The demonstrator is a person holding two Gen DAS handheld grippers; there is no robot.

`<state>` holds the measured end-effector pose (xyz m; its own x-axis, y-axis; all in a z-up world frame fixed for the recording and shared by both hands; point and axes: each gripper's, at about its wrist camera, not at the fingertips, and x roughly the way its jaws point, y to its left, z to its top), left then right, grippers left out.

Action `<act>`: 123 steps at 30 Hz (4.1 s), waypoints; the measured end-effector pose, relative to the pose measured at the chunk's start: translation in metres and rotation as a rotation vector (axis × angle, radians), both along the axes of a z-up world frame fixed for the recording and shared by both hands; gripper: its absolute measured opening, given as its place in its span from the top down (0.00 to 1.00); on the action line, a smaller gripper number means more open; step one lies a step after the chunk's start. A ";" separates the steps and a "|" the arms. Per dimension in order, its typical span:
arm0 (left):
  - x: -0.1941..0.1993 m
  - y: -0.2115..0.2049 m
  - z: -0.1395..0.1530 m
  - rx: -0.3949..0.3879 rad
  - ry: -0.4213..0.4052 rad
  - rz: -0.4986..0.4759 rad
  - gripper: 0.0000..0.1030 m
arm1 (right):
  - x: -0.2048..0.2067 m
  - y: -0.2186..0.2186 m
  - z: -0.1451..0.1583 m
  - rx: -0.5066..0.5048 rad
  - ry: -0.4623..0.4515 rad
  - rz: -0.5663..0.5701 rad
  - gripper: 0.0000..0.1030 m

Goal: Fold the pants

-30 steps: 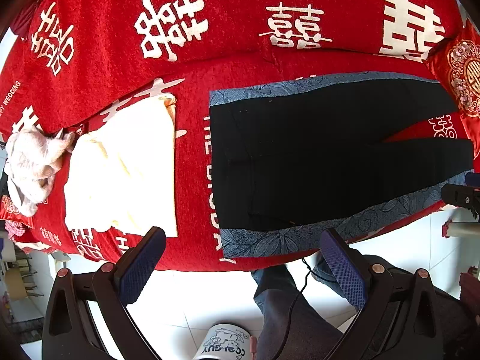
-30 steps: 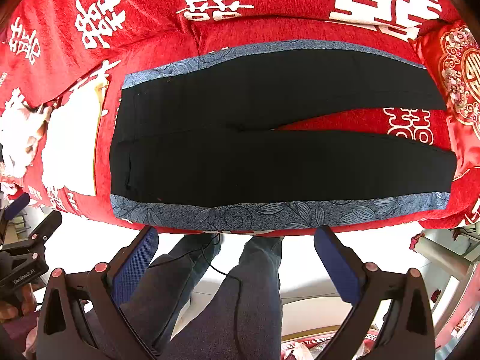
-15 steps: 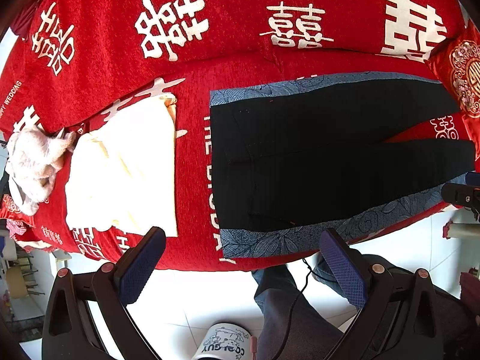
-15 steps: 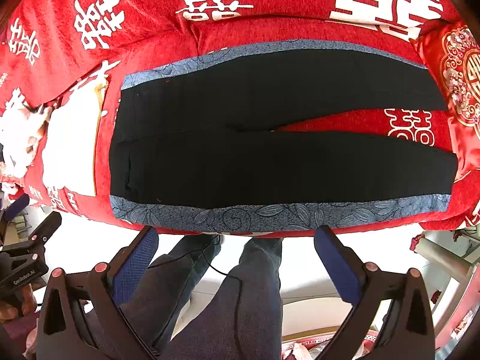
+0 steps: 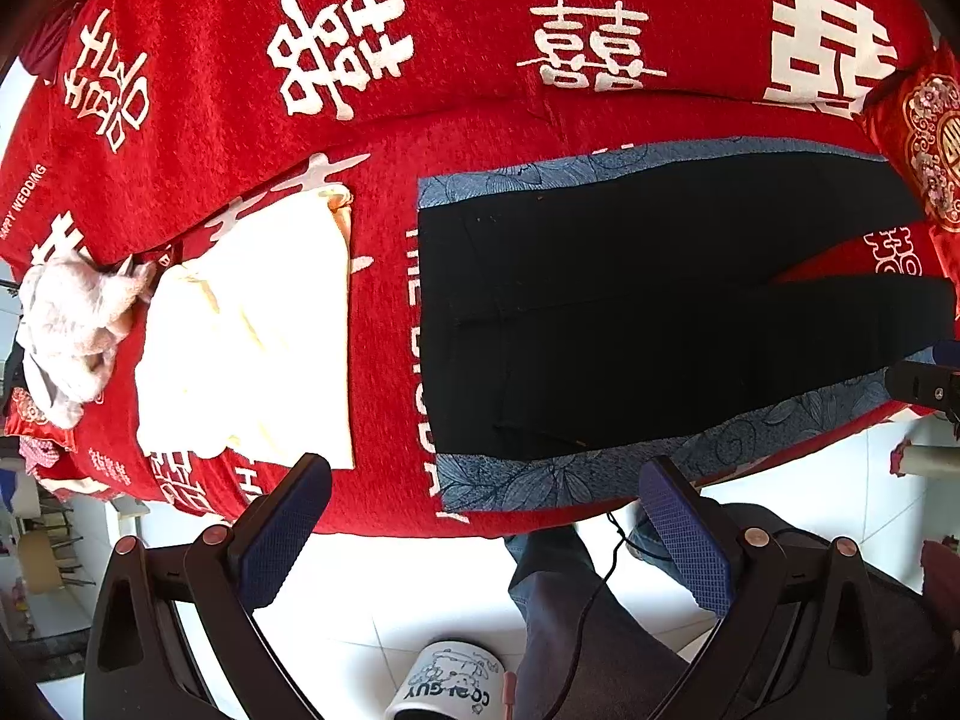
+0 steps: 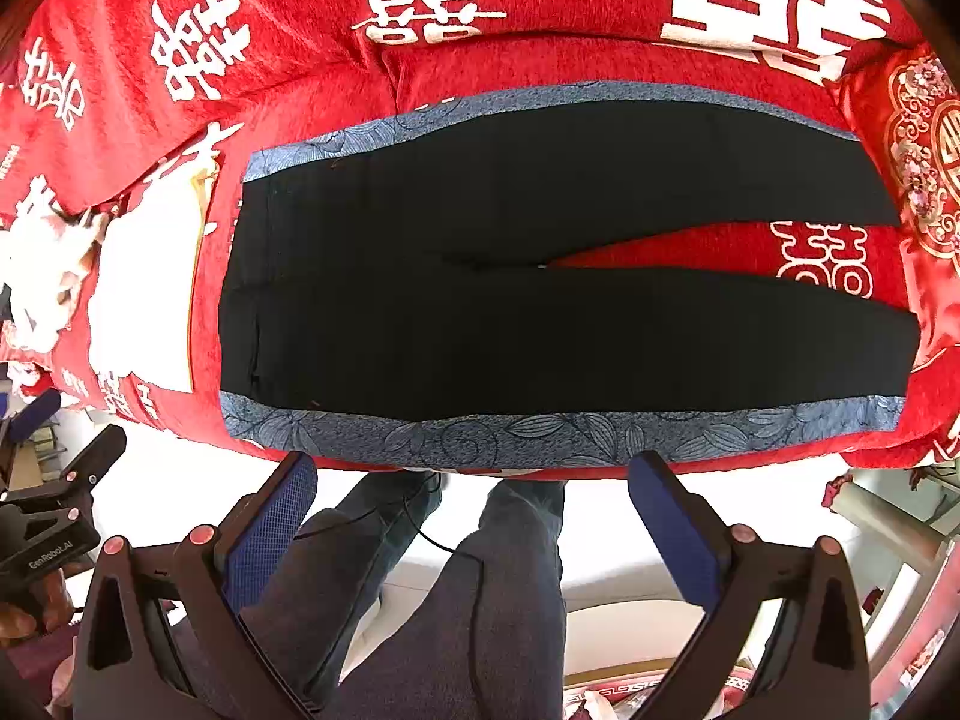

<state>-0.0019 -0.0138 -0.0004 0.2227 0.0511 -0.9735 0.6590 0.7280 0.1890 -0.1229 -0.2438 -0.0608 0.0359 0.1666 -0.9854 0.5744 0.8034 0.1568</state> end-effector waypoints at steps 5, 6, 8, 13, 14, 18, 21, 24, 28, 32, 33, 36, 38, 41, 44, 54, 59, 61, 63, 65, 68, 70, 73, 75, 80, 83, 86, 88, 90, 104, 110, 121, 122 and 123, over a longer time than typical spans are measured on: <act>-0.007 0.001 -0.001 -0.013 -0.003 0.033 0.00 | -0.003 -0.004 -0.001 0.011 -0.001 0.020 0.00; -0.008 0.001 -0.001 -0.005 0.003 0.039 0.00 | -0.004 -0.004 -0.002 0.013 -0.001 0.028 0.00; -0.013 0.003 -0.003 -0.009 0.015 0.068 0.00 | -0.006 -0.007 -0.004 0.018 0.001 0.039 0.00; -0.016 0.017 -0.010 -0.064 0.046 0.205 0.00 | -0.018 -0.015 -0.015 0.075 -0.019 0.050 0.00; -0.014 0.022 -0.012 -0.081 0.065 0.241 0.00 | -0.020 -0.017 -0.017 0.096 -0.027 0.045 0.00; -0.011 0.036 -0.027 -0.051 0.091 0.333 0.00 | -0.031 -0.021 -0.032 0.203 -0.071 -0.011 0.00; -0.007 0.047 -0.048 -0.038 0.134 0.382 0.00 | -0.035 -0.018 -0.043 0.274 -0.128 -0.043 0.00; -0.001 0.056 -0.069 -0.060 0.149 0.414 0.00 | -0.034 -0.001 -0.062 0.377 -0.195 -0.062 0.00; 0.007 0.064 -0.114 -0.078 0.186 0.406 0.00 | -0.030 0.033 -0.104 0.444 -0.192 -0.063 0.00; 0.005 0.078 -0.144 -0.193 0.237 0.407 0.15 | -0.029 0.076 -0.159 0.526 -0.176 -0.071 0.00; 0.003 0.084 -0.154 -0.223 0.259 0.411 0.15 | -0.031 0.082 -0.169 0.528 -0.176 -0.071 0.00; 0.000 0.097 -0.176 -0.289 0.311 0.426 0.15 | -0.037 0.101 -0.201 0.524 -0.216 -0.114 0.00; -0.004 0.106 -0.191 -0.339 0.343 0.431 0.15 | -0.044 0.101 -0.212 0.534 -0.254 -0.170 0.02; -0.009 0.112 -0.204 -0.381 0.372 0.427 0.15 | -0.053 0.099 -0.234 0.558 -0.326 -0.253 0.13; -0.011 0.114 -0.216 -0.433 0.416 0.439 0.15 | -0.056 0.097 -0.249 0.590 -0.363 -0.321 0.30; -0.006 0.114 -0.232 -0.529 0.523 0.523 0.15 | -0.051 0.093 -0.273 0.804 -0.487 -0.526 0.90; 0.014 0.096 -0.233 -0.715 0.648 0.671 0.15 | -0.040 0.087 -0.223 0.824 -0.597 -0.364 0.91; 0.022 0.087 -0.237 -0.736 0.637 0.701 0.20 | -0.040 0.086 -0.216 0.822 -0.583 -0.319 0.91; 0.028 0.078 -0.239 -0.715 0.622 0.693 0.65 | -0.040 0.084 -0.215 0.812 -0.570 -0.291 0.91; 0.029 0.070 -0.236 -0.723 0.611 0.662 0.68 | -0.048 0.079 -0.218 0.794 -0.555 -0.301 0.87; 0.028 0.061 -0.220 -0.703 0.571 0.553 0.68 | -0.065 0.071 -0.235 0.788 -0.533 -0.380 0.64; 0.031 0.064 -0.217 -0.701 0.576 0.516 0.68 | -0.085 0.061 -0.245 0.743 -0.515 -0.441 0.48; 0.035 0.058 -0.214 -0.677 0.590 0.472 0.68 | -0.105 0.054 -0.255 0.723 -0.501 -0.546 0.47; 0.037 0.054 -0.212 -0.660 0.590 0.435 0.68 | -0.126 0.042 -0.261 0.715 -0.541 -0.641 0.47; 0.033 0.058 -0.213 -0.601 0.580 0.386 0.68 | -0.161 0.023 -0.275 0.784 -0.650 -0.902 0.68; 0.033 0.060 -0.208 -0.573 0.553 0.382 0.68 | -0.170 0.017 -0.264 0.748 -0.651 -0.984 0.93; 0.036 0.058 -0.191 -0.587 0.522 0.365 0.68 | -0.156 0.009 -0.221 0.687 -0.656 -0.880 0.93; 0.041 0.054 -0.177 -0.596 0.499 0.354 0.68 | -0.138 -0.005 -0.191 0.640 -0.651 -0.781 0.93; 0.048 0.045 -0.160 -0.614 0.468 0.339 0.68 | -0.121 -0.017 -0.171 0.607 -0.640 -0.694 0.93; 0.178 -0.064 -0.148 -0.546 0.194 0.371 0.43 | 0.087 -0.166 -0.164 0.594 -0.384 -0.327 0.89; 0.226 -0.084 -0.210 -0.396 0.055 0.459 0.25 | 0.150 -0.198 -0.225 0.551 -0.291 -0.189 0.89; 0.229 -0.060 -0.168 -0.324 -0.059 0.523 0.12 | 0.155 -0.189 -0.174 0.399 -0.361 -0.050 0.38; 0.222 -0.058 -0.161 -0.322 -0.064 0.512 0.12 | 0.152 -0.183 -0.162 0.388 -0.384 -0.018 0.39; 0.217 -0.059 -0.157 -0.313 -0.064 0.499 0.12 | 0.150 -0.177 -0.155 0.381 -0.396 0.007 0.39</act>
<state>0.2148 -0.0729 -0.1578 0.3042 -0.1223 -0.9447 0.2165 0.9746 -0.0565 0.0274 -0.4206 -0.2153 0.3894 0.5107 -0.7665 0.4070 0.6511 0.6406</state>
